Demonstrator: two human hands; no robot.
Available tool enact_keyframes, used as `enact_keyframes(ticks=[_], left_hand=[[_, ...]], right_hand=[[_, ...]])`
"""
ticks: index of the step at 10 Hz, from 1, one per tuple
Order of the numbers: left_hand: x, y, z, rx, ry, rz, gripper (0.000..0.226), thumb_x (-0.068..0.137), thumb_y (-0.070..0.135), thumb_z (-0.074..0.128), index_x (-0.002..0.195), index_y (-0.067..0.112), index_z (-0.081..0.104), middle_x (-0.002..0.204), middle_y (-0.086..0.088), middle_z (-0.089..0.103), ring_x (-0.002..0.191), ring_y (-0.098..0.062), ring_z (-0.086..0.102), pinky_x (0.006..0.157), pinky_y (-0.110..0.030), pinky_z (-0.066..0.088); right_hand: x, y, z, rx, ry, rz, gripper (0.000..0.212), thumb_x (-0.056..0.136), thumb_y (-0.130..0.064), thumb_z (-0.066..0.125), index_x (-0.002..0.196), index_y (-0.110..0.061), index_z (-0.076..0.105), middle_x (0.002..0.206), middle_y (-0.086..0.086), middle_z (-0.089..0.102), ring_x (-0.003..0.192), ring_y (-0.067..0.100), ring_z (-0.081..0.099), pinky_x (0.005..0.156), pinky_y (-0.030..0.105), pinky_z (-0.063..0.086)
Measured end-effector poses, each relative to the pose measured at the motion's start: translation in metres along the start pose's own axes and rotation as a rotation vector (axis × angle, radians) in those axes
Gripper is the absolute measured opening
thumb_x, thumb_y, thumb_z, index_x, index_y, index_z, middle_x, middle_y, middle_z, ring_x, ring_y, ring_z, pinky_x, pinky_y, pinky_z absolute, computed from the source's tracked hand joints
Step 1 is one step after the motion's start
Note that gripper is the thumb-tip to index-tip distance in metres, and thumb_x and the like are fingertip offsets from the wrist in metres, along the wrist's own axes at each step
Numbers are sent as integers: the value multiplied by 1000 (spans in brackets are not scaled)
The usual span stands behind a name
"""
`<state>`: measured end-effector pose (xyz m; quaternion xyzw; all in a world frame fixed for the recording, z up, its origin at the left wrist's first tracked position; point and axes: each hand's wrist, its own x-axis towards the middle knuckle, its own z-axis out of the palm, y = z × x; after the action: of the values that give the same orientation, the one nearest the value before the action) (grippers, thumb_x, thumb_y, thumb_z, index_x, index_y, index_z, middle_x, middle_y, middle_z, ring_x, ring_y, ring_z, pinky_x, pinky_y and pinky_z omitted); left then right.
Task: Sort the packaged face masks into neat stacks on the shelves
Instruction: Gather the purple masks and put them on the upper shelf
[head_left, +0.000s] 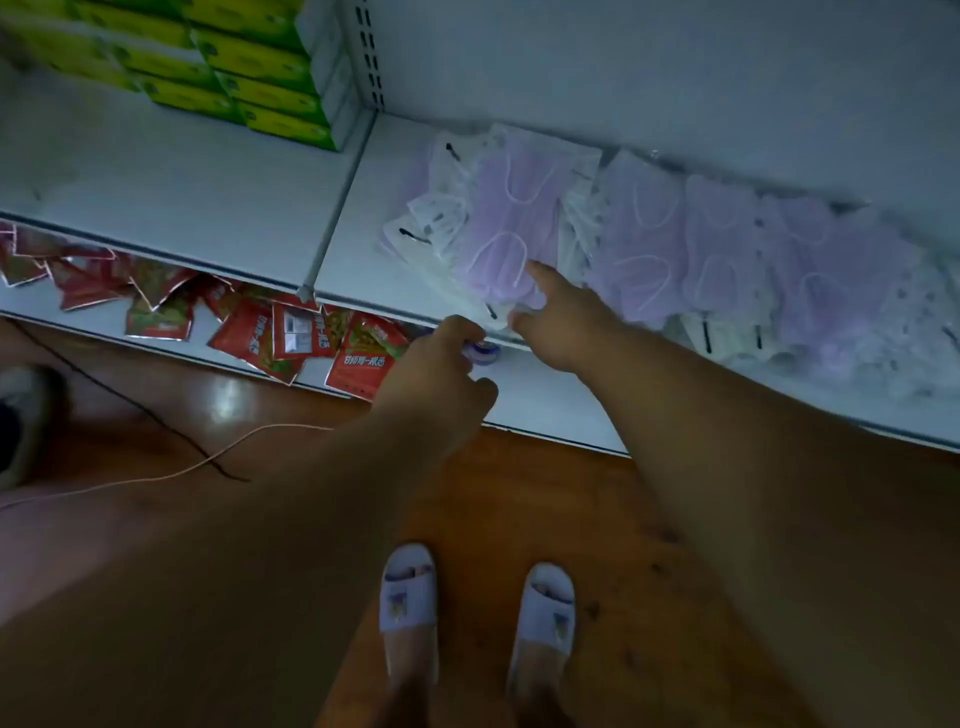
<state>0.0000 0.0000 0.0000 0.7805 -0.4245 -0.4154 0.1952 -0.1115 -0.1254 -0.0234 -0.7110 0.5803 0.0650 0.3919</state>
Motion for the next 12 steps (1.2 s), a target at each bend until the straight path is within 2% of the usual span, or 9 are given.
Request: enact_keyframes(ticks=[2,3,5,6,7,8,10,11,12], left_hand=[[35,-3,6,-248,-26,-146,29,92,14,61,117,27,53,84,6,64,65,-10,61,58,-20,54],[49,-10,5,-292,-13,-202,28,91,16,63,119,21,56,97,-1,67,88,-22,68,85,-40,59],[66,-15,9,-495,-40,-301,19,92,12,63,107,21,57,104,-14,69,94,-31,70,92,-49,57],[63,-12,18,-562,29,-290,30,92,17,66,120,17,54,103,-11,69,95,-30,70,89,-49,58],[62,-9,18,-778,79,-380,47,93,29,68,132,14,49,101,-11,66,93,-27,71,89,-45,59],[66,-4,8,-888,67,-419,53,94,35,66,137,10,49,104,-12,67,86,-23,75,82,-39,61],[71,11,-4,-822,29,-416,25,92,7,67,116,7,62,83,-10,70,62,-15,68,58,-27,52],[70,12,-6,-699,1,-384,7,91,3,66,96,7,63,78,-15,65,59,-17,62,59,-30,51],[61,7,-8,-588,-51,-355,10,89,7,71,97,6,64,75,-13,65,64,-19,63,65,-31,56]], right_hand=[[19,0,16,-217,-1,6,62,97,-47,51,153,-34,26,154,17,30,138,34,34,109,33,32],[24,-2,22,-283,17,0,50,97,-36,53,145,-28,41,145,17,39,133,34,36,105,32,35],[34,-6,31,-115,179,50,23,95,-12,49,112,-7,64,130,20,55,119,33,53,86,28,41],[20,-2,29,67,285,0,38,98,-12,47,134,-9,59,138,14,53,122,30,55,99,31,42],[-5,4,31,213,374,-52,33,98,-16,55,129,-14,63,128,6,62,112,21,61,91,23,42],[-14,13,34,393,379,-35,27,94,-12,59,116,-26,64,115,1,64,97,20,68,85,35,55],[-12,13,23,714,303,85,51,88,0,64,127,-29,48,115,0,62,83,23,72,73,41,61],[-14,11,17,946,196,166,51,88,-5,69,131,-23,47,119,3,63,84,23,73,65,34,56],[-18,9,11,1056,114,255,41,89,-11,71,125,-16,51,115,6,64,71,18,70,57,27,48]])
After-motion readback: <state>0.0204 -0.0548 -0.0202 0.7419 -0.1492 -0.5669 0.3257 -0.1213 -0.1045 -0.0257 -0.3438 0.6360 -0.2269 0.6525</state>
